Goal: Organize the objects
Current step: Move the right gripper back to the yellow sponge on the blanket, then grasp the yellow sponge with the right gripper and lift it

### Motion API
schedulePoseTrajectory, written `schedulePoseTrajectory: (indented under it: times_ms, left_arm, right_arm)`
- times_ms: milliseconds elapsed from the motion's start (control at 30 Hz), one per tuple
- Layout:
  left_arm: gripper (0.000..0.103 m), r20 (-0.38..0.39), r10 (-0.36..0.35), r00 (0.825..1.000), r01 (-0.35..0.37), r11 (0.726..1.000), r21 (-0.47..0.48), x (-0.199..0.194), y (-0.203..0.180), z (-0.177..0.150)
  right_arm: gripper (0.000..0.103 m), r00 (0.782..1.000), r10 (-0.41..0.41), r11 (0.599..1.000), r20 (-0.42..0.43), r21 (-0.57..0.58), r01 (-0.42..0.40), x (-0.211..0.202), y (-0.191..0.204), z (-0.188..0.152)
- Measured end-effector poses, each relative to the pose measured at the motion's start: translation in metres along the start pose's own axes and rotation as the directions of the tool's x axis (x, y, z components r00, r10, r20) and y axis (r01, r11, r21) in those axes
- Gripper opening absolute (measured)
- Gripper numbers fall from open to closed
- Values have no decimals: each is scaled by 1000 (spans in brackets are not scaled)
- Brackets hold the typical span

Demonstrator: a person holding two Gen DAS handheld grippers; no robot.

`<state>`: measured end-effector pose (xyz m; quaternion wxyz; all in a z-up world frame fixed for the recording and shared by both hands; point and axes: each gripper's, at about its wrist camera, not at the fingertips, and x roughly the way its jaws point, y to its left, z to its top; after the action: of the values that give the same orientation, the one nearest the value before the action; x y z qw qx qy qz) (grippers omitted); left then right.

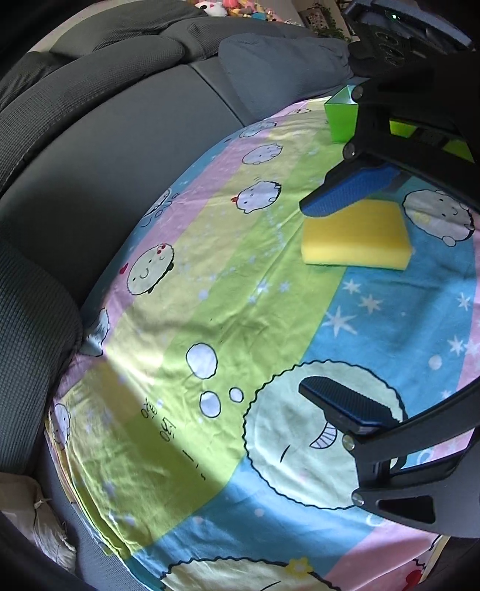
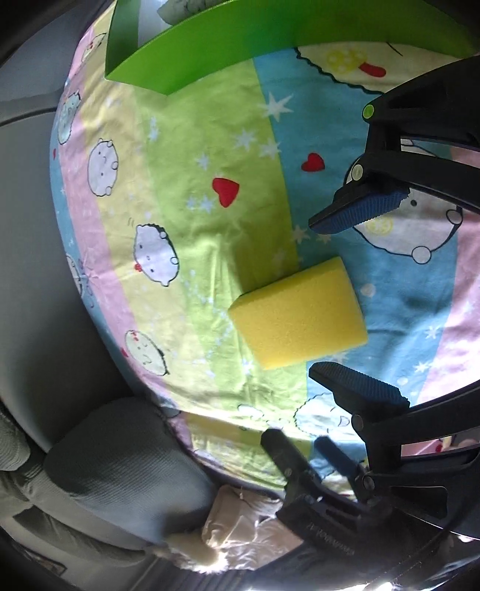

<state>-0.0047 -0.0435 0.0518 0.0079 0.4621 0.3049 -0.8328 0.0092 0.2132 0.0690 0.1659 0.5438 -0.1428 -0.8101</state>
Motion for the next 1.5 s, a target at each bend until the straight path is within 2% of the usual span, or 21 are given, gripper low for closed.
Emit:
schedulePoseTrajectory:
  times_ms: [67, 200, 267, 300, 367, 400, 433, 567, 600, 700, 767, 800, 933, 1000, 1100, 1267, 1500]
  left_arm:
    - [88, -4, -4, 1000, 4, 1000, 4, 0, -2, -1]
    - [86, -34, -29, 999, 29, 1000, -1, 4, -6, -5]
    - [79, -75, -60, 995, 59, 998, -8, 12, -11, -10]
    - [77, -95, -66, 993, 66, 998, -9, 16, -14, -13]
    - [74, -130, -67, 989, 69, 997, 16, 23, -21, -19]
    - [73, -140, -65, 988, 70, 997, 34, 24, -25, -21]
    - [71, -147, -63, 987, 71, 996, 50, 26, -29, -24]
    - [65, -170, -82, 982, 93, 994, 56, 30, -35, -30]
    - [65, -175, -91, 980, 102, 994, 50, 31, -35, -32]
    - [63, -205, -118, 972, 120, 993, -2, 40, -32, -38]
    - [53, -246, -131, 960, 132, 991, -13, 49, -33, -41]
    - [52, -256, -130, 958, 133, 991, -7, 50, -35, -42]
    - [50, -245, -104, 964, 114, 993, 30, 47, -41, -44]
    - [46, -253, -109, 961, 121, 992, 31, 49, -42, -46]
    - [38, -260, -105, 960, 114, 993, 21, 54, -39, -48]
    - [38, -261, -101, 960, 115, 993, 36, 56, -39, -48]
    - [40, -266, -110, 958, 118, 993, 14, 58, -35, -47]
  right_arm:
    - [73, 999, 49, 999, 19, 10, -49, -7, -4, 1]
    - [73, 994, 62, 996, 87, 64, -68, -14, -10, 11]
    - [73, 988, 111, 988, 109, 96, -122, -13, -13, 19]
    - [73, 980, 165, 977, 116, 117, -178, -12, -15, 23]
    - [73, 968, 216, 964, 131, 131, -233, -10, -15, 26]
    - [73, 966, 221, 963, 135, 125, -238, -9, -14, 26]
    - [69, 970, 206, 968, 131, 116, -222, -6, -12, 26]
    - [44, 983, 166, 974, 83, 139, -176, 3, -15, 24]
    - [42, 983, 173, 970, 66, 161, -182, 7, -19, 23]
    - [42, 975, 221, 957, 32, 186, -224, 14, -24, 25]
    - [42, 969, 247, 949, 30, 193, -248, 15, -25, 26]
    - [42, 968, 251, 948, 26, 194, -251, 16, -25, 26]
    - [42, 969, 248, 947, 10, 210, -244, 20, -27, 25]
    - [42, 970, 241, 948, 2, 214, -236, 23, -28, 26]
    - [42, 962, 272, 941, -36, 219, -258, 32, -28, 28]
    - [42, 967, 251, 950, -42, 201, -238, 35, -26, 28]
    - [42, 961, 274, 938, -37, 232, -259, 34, -35, 27]
